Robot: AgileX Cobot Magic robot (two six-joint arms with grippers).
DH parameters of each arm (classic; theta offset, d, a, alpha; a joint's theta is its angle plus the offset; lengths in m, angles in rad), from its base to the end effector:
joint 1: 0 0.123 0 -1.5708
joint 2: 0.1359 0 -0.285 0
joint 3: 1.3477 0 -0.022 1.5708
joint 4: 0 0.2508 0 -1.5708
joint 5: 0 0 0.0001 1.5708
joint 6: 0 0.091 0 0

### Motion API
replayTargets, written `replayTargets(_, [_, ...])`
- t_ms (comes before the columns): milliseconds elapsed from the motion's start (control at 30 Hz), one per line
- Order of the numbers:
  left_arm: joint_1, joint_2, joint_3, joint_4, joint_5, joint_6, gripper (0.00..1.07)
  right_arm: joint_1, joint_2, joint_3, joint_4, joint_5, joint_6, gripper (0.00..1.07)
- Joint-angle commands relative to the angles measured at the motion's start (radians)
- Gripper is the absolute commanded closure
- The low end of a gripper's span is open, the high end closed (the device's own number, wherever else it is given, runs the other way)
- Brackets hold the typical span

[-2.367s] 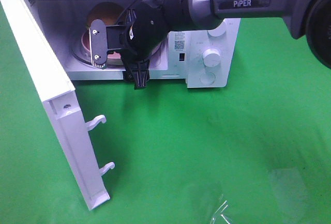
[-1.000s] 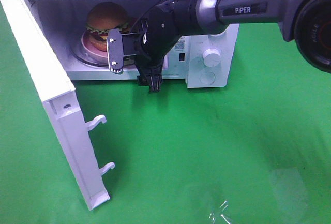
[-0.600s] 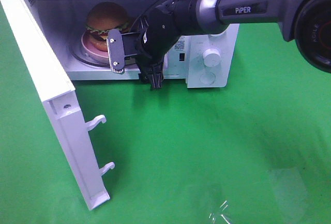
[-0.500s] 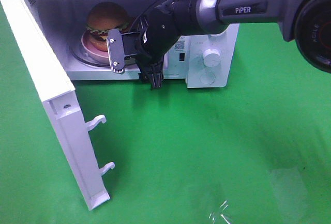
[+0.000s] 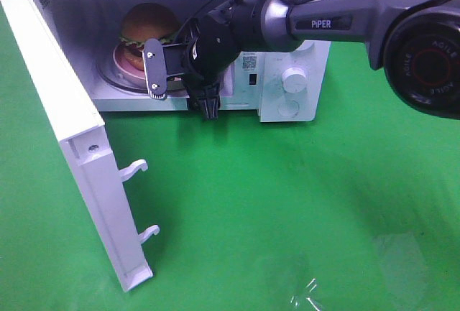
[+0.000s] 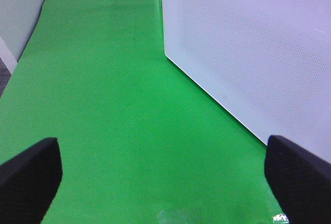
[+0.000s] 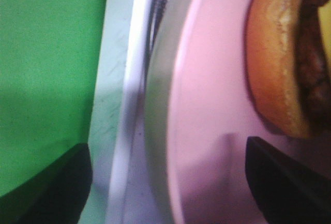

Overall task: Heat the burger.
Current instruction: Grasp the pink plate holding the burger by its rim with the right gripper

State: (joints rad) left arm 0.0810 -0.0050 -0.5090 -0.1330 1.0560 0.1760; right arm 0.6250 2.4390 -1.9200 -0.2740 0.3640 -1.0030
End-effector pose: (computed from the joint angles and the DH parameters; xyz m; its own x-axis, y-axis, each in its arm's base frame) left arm -0.0060 -0.0110 0.2807 -0.4292 0.0748 -0.9001 0.0708 0.9963 0.0490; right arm 0.4443 0.3097 0.1270 0.3267 -0.9328 -0.1521 -0.7061 -0.1339 -0.6954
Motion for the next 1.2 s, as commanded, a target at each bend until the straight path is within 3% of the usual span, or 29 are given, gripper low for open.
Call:
replayTargets(33, [0.003,-0.02,0.004,-0.001,-0.012,-0.005,0.07,-0.005,0.012,-0.013,-0.003,-0.004,0.011,0.31])
replayTargets(233, [0.003,-0.02,0.004,-0.001,-0.012,-0.005,0.07,-0.005,0.018,-0.013,0.003,-0.004,0.009,0.35])
replayTargets(333, [0.003,-0.02,0.004,-0.001,-0.012,-0.005,0.07,-0.004,0.018,-0.013,0.026,0.001,0.008,0.48])
replayTargets(433, [0.003,-0.02,0.004,-0.001,-0.012,-0.005,0.07,-0.004,0.017,-0.013,0.032,0.007,0.008,0.54])
replayTargets(500, [0.003,-0.02,0.004,-0.001,-0.012,-0.005,0.07,-0.004,0.007,-0.013,0.044,0.023,0.007,0.74])
replayTargets(533, [0.003,-0.02,0.004,-0.001,-0.012,-0.005,0.07,-0.004,0.007,-0.013,0.044,0.023,0.007,0.74])
replayTargets(567, [0.003,-0.02,0.004,-0.001,-0.012,-0.005,0.07,-0.004,0.0,-0.013,0.047,0.029,0.006,0.85])
replayTargets(600, [0.003,-0.02,0.004,-0.001,-0.012,-0.005,0.07,-0.004,0.0,-0.013,0.047,0.029,0.006,0.85])
replayTargets(633, [0.003,-0.02,0.004,-0.001,-0.012,-0.005,0.07,-0.004,-0.008,-0.011,0.052,0.037,0.005,0.94])
replayTargets(767, [0.003,-0.02,0.004,0.0,-0.012,-0.005,0.07,0.002,-0.036,0.004,0.055,0.051,0.003,1.06])
replayTargets(1200, [0.003,-0.02,0.004,0.0,-0.012,-0.005,0.07,0.012,-0.086,0.047,0.104,0.139,-0.116,1.07])
